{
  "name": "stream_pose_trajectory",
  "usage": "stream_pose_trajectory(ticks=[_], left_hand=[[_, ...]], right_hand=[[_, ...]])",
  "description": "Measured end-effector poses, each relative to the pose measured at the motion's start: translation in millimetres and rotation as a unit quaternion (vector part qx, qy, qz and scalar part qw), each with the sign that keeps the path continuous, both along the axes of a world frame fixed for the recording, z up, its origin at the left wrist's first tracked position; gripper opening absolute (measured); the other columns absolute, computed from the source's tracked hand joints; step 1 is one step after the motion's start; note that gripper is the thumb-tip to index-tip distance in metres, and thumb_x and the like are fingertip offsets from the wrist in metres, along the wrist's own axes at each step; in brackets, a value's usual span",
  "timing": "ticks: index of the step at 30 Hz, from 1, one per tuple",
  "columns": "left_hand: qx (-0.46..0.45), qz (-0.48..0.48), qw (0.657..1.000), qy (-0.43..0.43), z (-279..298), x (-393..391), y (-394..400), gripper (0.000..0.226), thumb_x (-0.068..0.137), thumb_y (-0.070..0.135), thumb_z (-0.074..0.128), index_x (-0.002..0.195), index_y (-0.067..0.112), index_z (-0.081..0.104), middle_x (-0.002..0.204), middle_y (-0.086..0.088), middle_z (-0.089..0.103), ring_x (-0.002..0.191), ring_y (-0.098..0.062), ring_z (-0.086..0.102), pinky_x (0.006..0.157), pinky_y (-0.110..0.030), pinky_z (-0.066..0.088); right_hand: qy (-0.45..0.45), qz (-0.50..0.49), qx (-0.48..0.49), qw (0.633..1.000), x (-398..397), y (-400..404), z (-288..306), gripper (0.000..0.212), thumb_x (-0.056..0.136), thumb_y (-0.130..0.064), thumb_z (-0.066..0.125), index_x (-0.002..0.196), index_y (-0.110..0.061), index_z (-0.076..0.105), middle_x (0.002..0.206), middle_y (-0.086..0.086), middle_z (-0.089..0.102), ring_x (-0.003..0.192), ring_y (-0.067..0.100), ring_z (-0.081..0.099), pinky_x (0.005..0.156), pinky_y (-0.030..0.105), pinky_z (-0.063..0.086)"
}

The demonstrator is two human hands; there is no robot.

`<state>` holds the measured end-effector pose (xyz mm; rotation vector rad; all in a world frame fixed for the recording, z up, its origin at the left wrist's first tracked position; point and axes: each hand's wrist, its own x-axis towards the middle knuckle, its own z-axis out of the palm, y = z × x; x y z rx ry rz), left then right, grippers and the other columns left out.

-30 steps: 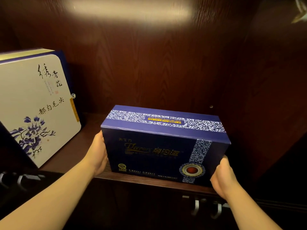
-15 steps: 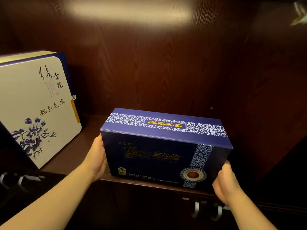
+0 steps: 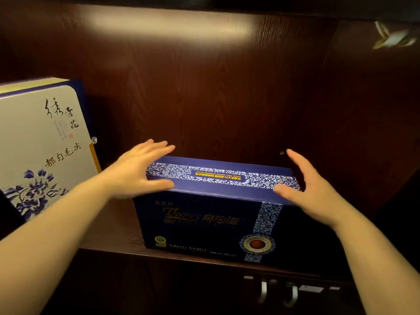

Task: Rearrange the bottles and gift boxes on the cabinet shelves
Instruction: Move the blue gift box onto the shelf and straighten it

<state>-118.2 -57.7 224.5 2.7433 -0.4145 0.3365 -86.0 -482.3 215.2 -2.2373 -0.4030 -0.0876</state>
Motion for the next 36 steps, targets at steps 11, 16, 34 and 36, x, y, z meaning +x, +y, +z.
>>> stream_pose_trajectory(ticks=[11, 16, 34, 36], left_hand=[[0.104, -0.033, 0.979, 0.172, 12.6, 25.2, -12.8, 0.125, 0.058, 0.075, 0.076, 0.157, 0.045, 0.006, 0.166, 0.007, 0.016, 0.149, -0.019, 0.009, 0.121, -0.05, 0.017], [0.062, -0.027, 0.986, 0.153, 10.1, 22.4, -12.8, 0.129, 0.052, 0.074, 0.079, 0.158, 0.041, 0.013, 0.162, 0.007, 0.023, 0.146, -0.016, 0.013, 0.12, -0.046, 0.02], [0.036, -0.014, 0.988, 0.152, 6.3, 14.7, -17.3, 0.129, 0.049, 0.076, 0.077, 0.158, 0.04, 0.016, 0.16, 0.008, 0.026, 0.144, -0.014, 0.014, 0.118, -0.044, 0.022], [0.033, -0.016, 0.988, 0.152, 6.2, 15.1, -17.3, 0.128, 0.049, 0.076, 0.077, 0.157, 0.041, 0.017, 0.159, 0.008, 0.026, 0.144, -0.014, 0.014, 0.118, -0.043, 0.021]], right_hand=[[0.075, 0.114, -0.296, 0.945, 20.9, 17.1, 19.7, 0.13, 0.062, -0.057, 0.09, 0.161, -0.04, 0.006, 0.171, -0.012, -0.003, 0.156, 0.009, -0.01, 0.123, 0.044, 0.013], [0.044, 0.113, -0.27, 0.955, 20.1, 19.1, 23.6, 0.121, 0.061, -0.054, 0.09, 0.157, -0.038, 0.017, 0.151, -0.018, 0.025, 0.145, 0.01, 0.017, 0.114, 0.036, 0.031], [0.044, 0.129, -0.236, 0.962, 26.6, 11.0, 17.7, 0.115, 0.056, -0.055, 0.09, 0.15, -0.045, 0.025, 0.134, -0.026, 0.025, 0.13, 0.002, 0.022, 0.108, 0.033, 0.032], [0.044, 0.129, -0.239, 0.962, 26.7, 10.1, 16.7, 0.112, 0.057, -0.053, 0.091, 0.149, -0.046, 0.026, 0.134, -0.026, 0.025, 0.129, 0.002, 0.023, 0.105, 0.032, 0.033]])
